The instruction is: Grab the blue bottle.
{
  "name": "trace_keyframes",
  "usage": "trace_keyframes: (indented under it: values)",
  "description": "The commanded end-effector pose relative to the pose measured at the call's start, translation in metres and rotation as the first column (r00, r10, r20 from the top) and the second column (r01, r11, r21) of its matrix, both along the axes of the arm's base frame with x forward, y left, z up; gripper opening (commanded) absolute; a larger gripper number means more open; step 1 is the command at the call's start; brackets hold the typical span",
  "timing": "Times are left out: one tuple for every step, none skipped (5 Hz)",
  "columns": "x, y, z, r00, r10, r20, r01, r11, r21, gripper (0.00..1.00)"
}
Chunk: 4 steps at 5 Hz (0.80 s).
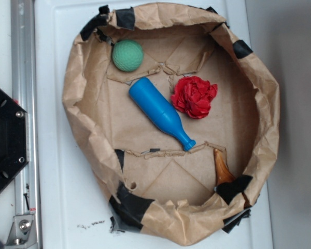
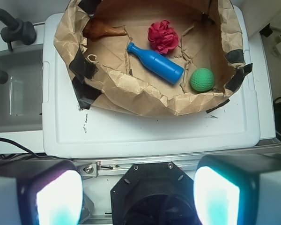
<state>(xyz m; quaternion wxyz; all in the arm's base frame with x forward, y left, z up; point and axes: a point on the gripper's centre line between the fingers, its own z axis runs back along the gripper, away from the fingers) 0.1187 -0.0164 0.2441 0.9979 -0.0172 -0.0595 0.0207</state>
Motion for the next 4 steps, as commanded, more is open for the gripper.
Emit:
trace_keyframes:
  values:
    - [0.0, 0.0, 0.0, 1.0, 0.0, 0.0, 0.0, 1.0, 0.0, 1.0]
    - [0.029, 0.038, -0.021, 0.994, 0.023, 0.11, -0.006, 0.989, -0.148, 1.0]
    - [0.088, 0.063, -0.036, 0.905, -0.236, 0.354, 0.216, 0.972, 0.096, 1.0]
    - [0.124, 0.061, -0.063, 0.853, -0.266, 0.449, 0.284, 0.958, 0.028, 1.0]
